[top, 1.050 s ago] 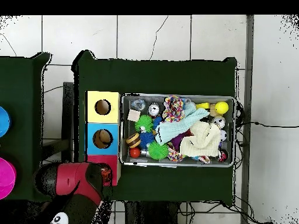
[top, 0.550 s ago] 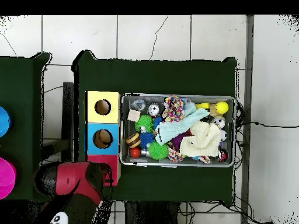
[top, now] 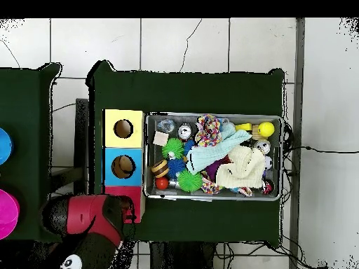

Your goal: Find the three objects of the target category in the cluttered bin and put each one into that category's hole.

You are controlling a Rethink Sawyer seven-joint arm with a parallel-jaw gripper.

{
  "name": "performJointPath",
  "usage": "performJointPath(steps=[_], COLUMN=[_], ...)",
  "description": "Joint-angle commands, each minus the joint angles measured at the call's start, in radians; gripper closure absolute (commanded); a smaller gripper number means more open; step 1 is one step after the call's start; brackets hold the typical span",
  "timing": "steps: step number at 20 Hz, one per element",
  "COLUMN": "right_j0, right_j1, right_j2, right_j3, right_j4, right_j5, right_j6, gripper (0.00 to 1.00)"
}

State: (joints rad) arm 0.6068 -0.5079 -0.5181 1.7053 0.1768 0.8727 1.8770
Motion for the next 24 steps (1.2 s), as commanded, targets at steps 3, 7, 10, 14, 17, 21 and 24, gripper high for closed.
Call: performJointPath(steps=[3, 7, 10, 14, 17, 21, 24], right_j0=[-0.028, -0.041, -0.03, -0.05, -0.051, -0.087, -0.097], right_j1=[-0.03, -0.05, -0.057, -0.08, -0.092, -0.117, -0.135], right_j2=[0.044, 0.032, -0.005, -0.014, -0.014, -0.022, -0.034], right_j3=[-0.031, -0.047, -0.072, -0.077, -0.057, -0.045, -0.051], right_j4=[-0.006, -0.03, -0.08, -0.113, -0.121, -0.136, -0.149], right_j5=[0.07, 0.055, 0.008, -0.021, -0.028, -0.062, -0.049], right_j6=[0.189, 0.154, 0.13, 0.102, 0.113, 0.104, 0.105], gripper=[0.0, 0.0, 0.0, 0.0, 0.0, 0.0, 0.0])
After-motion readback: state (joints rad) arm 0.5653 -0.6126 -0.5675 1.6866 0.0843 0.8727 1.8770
